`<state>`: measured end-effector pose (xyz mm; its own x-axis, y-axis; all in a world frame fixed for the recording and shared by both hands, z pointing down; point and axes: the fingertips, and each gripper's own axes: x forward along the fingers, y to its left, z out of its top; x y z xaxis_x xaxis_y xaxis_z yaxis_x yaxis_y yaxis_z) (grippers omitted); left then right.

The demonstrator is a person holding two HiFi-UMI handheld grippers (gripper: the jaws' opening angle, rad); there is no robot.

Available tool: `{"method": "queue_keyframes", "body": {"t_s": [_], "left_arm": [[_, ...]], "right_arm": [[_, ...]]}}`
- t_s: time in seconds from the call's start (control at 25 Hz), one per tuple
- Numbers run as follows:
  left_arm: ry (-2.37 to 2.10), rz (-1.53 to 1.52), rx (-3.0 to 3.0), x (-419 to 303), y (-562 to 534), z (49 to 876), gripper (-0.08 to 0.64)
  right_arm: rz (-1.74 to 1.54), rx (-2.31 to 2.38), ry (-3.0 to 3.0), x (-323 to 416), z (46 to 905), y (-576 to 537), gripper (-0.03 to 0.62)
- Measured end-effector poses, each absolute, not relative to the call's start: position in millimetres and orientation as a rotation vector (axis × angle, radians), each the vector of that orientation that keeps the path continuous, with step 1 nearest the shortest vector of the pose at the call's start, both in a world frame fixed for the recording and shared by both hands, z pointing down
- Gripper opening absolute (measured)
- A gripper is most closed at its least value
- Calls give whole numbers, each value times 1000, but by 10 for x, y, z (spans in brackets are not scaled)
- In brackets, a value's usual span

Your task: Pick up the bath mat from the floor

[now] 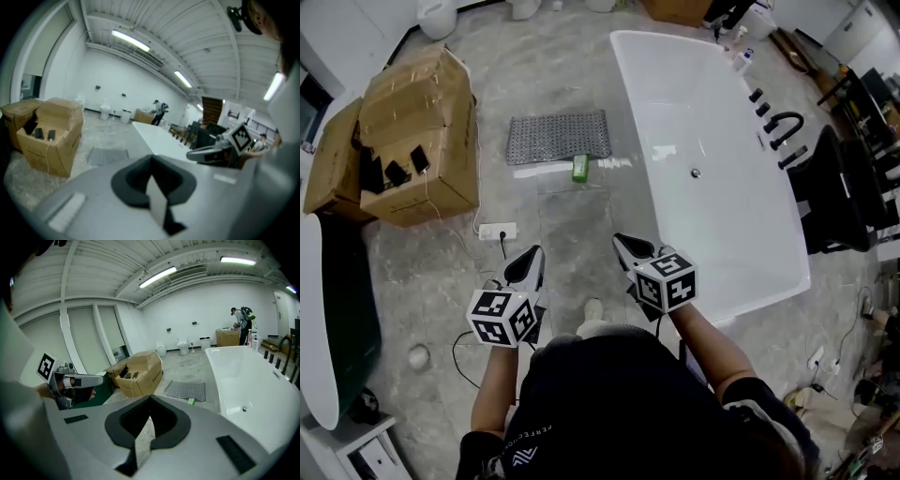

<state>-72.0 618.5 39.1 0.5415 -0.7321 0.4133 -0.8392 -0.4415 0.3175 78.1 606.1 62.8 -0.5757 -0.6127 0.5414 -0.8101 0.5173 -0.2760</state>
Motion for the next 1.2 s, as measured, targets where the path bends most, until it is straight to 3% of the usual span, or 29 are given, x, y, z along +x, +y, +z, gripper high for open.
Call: {"method": "queue_keyframes", "body": {"t_s": [0.72,1.2], "left_arm": [[-1260,203,2314,-673,4956,495,6],[-1208,265,2332,-865,3624,815,6]], "right_arm": [[847,1189,-2368,764,873,5124,-6],[908,1287,-2304,570,1057,3924,-6]]}}
